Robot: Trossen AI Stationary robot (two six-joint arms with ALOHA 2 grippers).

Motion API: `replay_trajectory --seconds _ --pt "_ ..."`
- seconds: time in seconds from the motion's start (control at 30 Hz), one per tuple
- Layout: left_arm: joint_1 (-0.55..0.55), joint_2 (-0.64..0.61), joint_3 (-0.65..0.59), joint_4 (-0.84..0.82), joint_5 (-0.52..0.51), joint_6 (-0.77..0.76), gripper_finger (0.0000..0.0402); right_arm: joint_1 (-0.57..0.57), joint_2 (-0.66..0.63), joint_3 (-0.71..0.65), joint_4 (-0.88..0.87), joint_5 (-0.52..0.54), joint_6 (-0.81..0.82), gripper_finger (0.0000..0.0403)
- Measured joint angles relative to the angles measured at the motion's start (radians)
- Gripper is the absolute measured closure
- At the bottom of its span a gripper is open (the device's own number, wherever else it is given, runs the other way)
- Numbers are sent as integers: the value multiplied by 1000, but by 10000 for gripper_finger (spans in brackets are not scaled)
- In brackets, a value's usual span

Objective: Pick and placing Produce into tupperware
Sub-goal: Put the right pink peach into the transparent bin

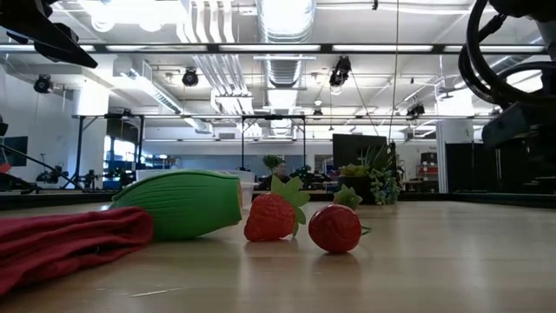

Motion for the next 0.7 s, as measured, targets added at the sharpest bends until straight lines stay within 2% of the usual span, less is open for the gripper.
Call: replay_trajectory --seconds 0.17,0.7 --pt "0 0 0 0 0 0 82 10 1 0 9 5 -9 204" --pt "0 0 0 0 0 -2 82 63 3 5 29 14 31 202"
